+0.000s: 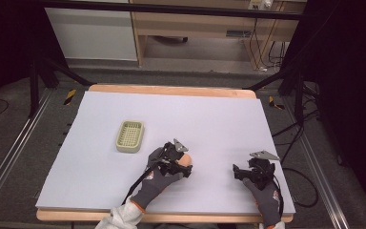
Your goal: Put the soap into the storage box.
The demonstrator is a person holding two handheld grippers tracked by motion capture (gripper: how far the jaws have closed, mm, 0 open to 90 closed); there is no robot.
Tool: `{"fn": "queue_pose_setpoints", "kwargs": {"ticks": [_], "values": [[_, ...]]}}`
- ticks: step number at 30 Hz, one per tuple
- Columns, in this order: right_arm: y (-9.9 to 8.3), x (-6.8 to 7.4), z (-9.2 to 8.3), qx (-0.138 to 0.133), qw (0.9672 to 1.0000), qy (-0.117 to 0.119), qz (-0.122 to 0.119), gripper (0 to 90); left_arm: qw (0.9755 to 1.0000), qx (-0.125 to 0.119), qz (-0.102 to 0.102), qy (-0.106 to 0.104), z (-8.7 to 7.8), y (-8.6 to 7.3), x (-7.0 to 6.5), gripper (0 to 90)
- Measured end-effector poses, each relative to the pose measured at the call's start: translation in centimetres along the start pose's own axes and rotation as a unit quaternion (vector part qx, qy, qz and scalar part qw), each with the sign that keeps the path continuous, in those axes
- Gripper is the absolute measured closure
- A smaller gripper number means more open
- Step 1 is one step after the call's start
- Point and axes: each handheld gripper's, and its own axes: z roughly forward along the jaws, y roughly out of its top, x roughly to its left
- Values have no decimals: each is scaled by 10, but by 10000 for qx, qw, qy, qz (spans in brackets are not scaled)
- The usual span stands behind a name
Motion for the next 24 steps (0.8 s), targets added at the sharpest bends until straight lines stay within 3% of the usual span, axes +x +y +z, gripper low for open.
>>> {"fn": "queue_pose_setpoints", "kwargs": {"ticks": [6,16,24], "values": [[0,0,0,17,10000,-4,11,70,9998,176,9,-1,6,-4,-1,207],[0,0,1,31,10000,-8,-14,70,9997,217,-83,-29,7,-5,1,230],[0,0,1,33,10000,-9,-14,70,9993,338,-75,-102,4,-6,2,296]]}}
